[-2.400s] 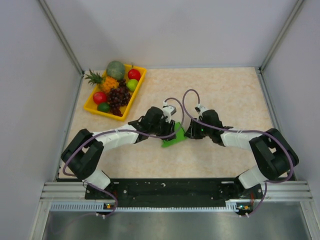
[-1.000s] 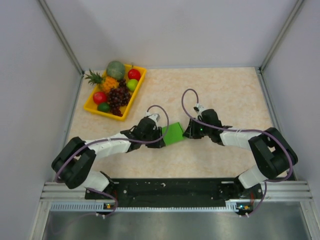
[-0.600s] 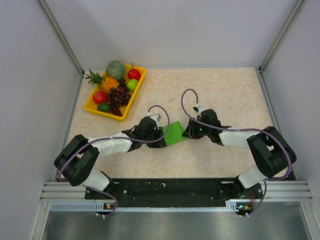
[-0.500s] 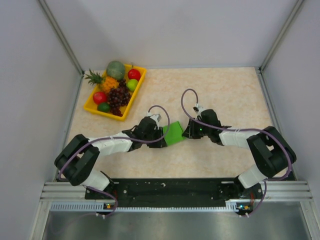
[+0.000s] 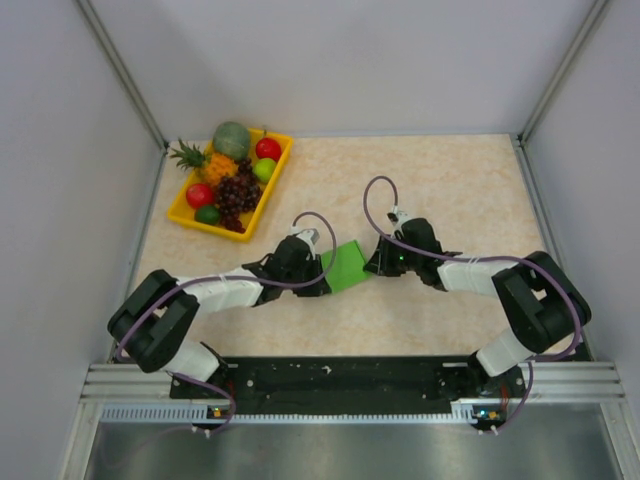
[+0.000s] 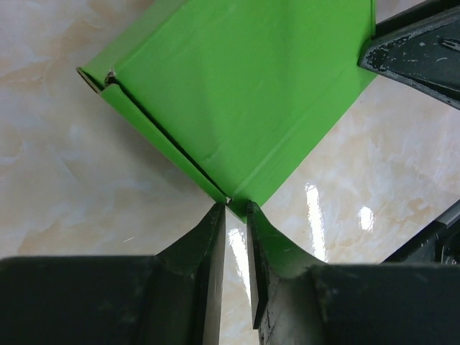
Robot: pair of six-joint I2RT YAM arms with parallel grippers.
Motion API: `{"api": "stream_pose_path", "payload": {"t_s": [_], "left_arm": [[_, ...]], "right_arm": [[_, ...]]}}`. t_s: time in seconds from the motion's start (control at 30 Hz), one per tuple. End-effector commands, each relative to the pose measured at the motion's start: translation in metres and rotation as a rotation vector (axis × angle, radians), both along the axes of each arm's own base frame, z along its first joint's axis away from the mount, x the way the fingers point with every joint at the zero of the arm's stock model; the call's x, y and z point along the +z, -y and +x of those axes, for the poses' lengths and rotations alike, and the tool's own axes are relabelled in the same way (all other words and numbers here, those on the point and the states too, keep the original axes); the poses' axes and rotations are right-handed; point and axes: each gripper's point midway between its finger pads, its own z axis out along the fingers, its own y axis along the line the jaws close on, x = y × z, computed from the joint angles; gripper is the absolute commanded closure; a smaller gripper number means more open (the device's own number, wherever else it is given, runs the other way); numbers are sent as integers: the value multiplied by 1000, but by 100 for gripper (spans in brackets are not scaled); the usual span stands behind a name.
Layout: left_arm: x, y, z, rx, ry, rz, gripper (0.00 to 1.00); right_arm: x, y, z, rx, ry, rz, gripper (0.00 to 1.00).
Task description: Fold the paper box
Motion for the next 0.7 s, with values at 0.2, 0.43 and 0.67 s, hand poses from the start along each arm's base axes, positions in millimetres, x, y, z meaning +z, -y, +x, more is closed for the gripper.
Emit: {"api": "stream_pose_path", "payload": {"t_s": [0.2, 0.43, 0.67], "left_arm": [[36, 11, 24, 40, 137, -108, 79], [38, 9, 24, 40, 134, -116, 77], [46, 8, 18, 30, 122, -143, 61]], "right_arm": [[23, -26, -2, 72, 28, 99, 85], [25, -29, -5, 81, 17, 128, 92], [25, -27, -7, 37, -25, 166, 100]]}}
